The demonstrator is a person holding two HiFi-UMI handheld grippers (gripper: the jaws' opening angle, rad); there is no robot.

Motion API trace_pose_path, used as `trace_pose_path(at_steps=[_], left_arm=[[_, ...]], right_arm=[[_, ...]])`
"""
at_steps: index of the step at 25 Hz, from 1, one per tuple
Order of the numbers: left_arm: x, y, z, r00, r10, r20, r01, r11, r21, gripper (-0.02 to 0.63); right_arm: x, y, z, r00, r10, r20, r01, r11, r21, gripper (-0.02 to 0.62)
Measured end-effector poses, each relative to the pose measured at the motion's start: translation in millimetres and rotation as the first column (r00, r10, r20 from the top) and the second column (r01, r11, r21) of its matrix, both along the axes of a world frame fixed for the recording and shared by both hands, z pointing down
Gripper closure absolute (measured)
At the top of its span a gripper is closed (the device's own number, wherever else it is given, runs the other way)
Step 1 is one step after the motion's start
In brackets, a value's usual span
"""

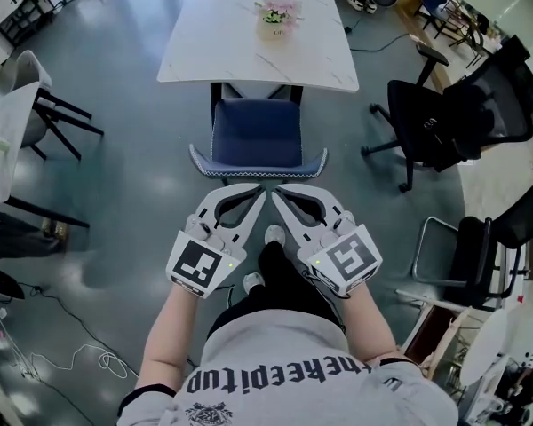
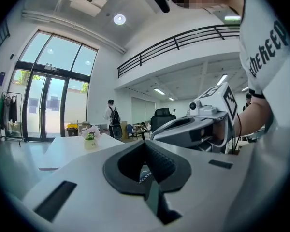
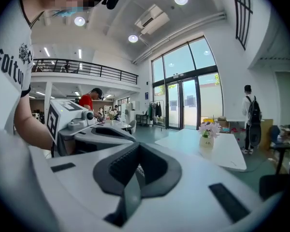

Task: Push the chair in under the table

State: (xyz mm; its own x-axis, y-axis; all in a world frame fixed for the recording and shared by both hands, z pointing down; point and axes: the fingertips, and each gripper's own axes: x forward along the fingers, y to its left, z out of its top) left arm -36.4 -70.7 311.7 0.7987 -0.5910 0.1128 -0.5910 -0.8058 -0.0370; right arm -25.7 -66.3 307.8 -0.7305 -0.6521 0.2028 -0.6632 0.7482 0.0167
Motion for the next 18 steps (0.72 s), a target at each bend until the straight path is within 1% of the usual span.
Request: trace_pose_path(at_steps=[5,14,18], left_arm=[[-2.7,4.9,-5.1,1.0,-0.006,-0.018,0.006,1.0,0.005,0.591],[-6.9,11.5,-18.6,0.999,-0.009,-0.047,0.009,1.0,0.02,0.591],[-5.5,15.9,-20.5,0.999,-0.006,-0.041,0.007,0.999,0.032,0.591]], right_arm=[[-1.2,4.6,-4.8,0.999,-0.002,0.043,0.002,1.0,-0.008,0.584],[-3.9,8.3,-12.3,0.999,-0.002,0.046,0.002,1.0,0.005,0.584],[-2.7,11.9,-15.3,0.998,0.001,0.062,-0.002,1.0,0.014,0.584]])
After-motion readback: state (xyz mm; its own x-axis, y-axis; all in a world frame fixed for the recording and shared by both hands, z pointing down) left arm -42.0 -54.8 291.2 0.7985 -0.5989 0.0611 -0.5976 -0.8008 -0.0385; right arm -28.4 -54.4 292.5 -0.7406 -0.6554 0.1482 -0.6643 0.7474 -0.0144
